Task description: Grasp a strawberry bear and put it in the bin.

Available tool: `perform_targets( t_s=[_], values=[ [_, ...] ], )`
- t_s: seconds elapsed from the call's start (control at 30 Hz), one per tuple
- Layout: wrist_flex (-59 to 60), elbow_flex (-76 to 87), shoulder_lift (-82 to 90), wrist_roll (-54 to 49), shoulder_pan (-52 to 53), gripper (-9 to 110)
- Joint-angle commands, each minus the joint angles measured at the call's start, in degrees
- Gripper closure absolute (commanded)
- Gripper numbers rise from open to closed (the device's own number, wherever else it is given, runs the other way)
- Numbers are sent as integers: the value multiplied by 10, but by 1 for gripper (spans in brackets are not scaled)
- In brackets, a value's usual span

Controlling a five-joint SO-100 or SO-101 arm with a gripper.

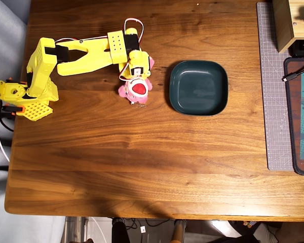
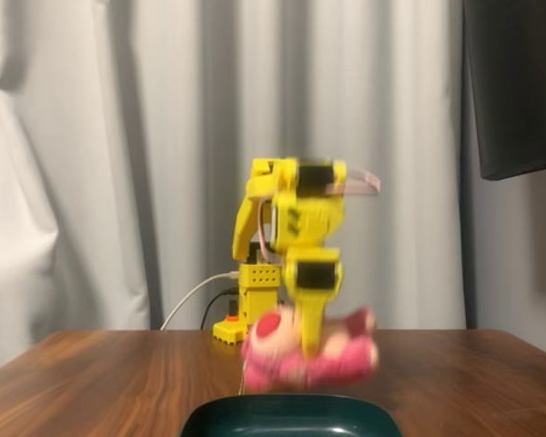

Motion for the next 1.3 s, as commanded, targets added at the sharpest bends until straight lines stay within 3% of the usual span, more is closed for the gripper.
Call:
perform_targets(
  t_s=[0.0,0.2,0.4,0.7,1.03,1.27],
  values=[
    [78,-191,34,30,42,102],
    [78,-134,130,72,34,102],
    [70,-377,-7,54,-47,102],
    [-6,-557,-140,0,-94,101],
    [-157,-551,-186,-42,-79,101],
    [-210,-548,-197,-52,-127,101]
  ],
)
